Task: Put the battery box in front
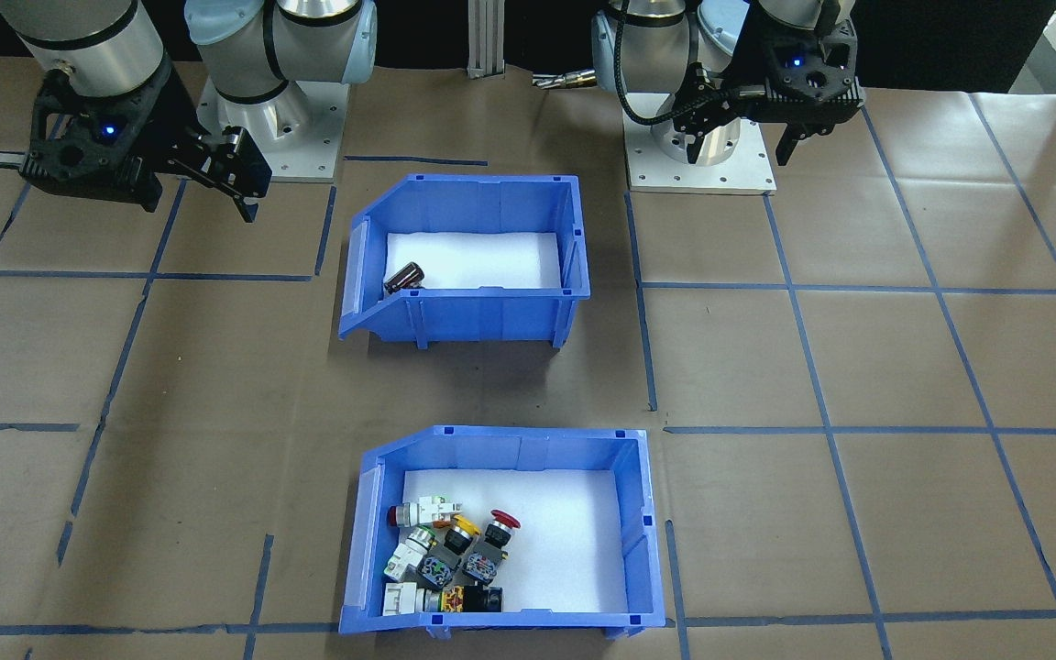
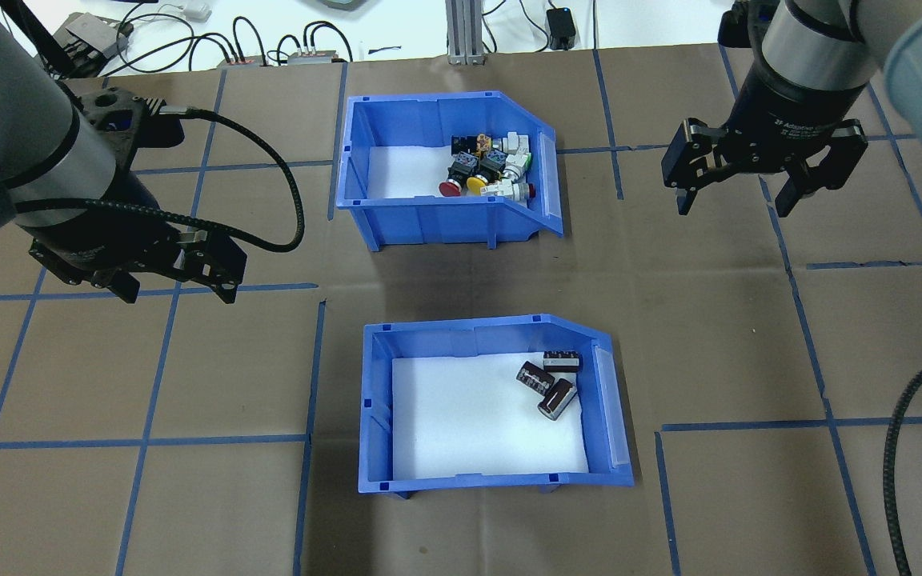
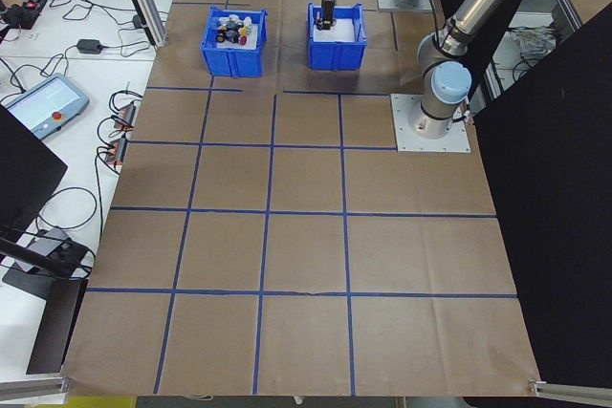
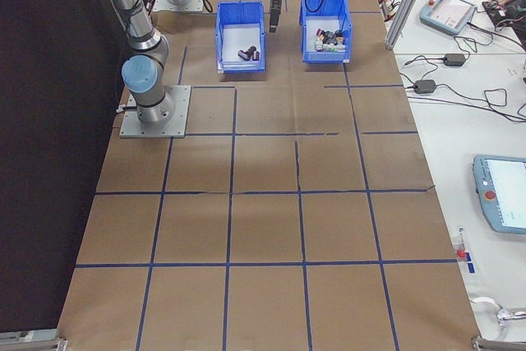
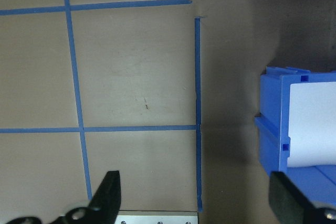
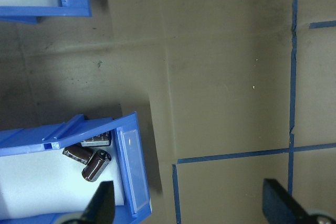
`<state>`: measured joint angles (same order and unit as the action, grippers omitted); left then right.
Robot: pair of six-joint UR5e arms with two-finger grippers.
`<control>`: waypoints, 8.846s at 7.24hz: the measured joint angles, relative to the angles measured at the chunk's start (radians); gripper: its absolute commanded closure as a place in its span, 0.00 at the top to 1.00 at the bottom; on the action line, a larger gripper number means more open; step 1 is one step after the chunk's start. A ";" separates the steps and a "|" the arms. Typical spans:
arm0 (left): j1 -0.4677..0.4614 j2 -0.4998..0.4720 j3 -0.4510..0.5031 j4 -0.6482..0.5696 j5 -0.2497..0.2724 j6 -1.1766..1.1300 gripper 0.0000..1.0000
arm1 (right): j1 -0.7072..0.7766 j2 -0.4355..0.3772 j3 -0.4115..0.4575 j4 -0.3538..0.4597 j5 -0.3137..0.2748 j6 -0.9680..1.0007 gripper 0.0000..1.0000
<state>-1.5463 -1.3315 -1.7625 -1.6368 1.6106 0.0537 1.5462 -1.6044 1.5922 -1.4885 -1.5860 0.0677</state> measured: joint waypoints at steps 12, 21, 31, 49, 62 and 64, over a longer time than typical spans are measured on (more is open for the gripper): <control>-0.009 0.042 -0.030 -0.001 -0.013 -0.054 0.99 | 0.002 0.009 -0.005 0.003 0.000 -0.022 1.00; -0.229 0.158 -0.292 0.092 -0.235 -1.508 0.98 | 0.210 0.426 -0.390 -0.077 0.012 -0.751 1.00; -0.516 -0.081 -0.463 0.549 -0.229 -2.084 0.98 | 0.457 0.689 -0.458 -0.301 0.002 -1.146 1.00; -0.506 -0.093 -0.516 0.780 -0.224 -2.050 0.00 | 0.152 0.419 -0.267 -0.256 -0.135 -1.409 0.00; -0.242 -0.662 0.186 0.630 -0.274 -1.781 0.07 | -0.149 -0.046 0.392 -0.492 -0.070 -1.845 0.00; -0.268 -0.704 0.209 0.633 -0.298 -1.827 0.08 | -0.174 -0.047 0.393 -0.486 -0.072 -1.852 0.00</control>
<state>-1.8147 -2.0355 -1.5539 -1.0035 1.3125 -1.7729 1.3722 -1.6517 1.9847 -1.9748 -1.6580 -1.7842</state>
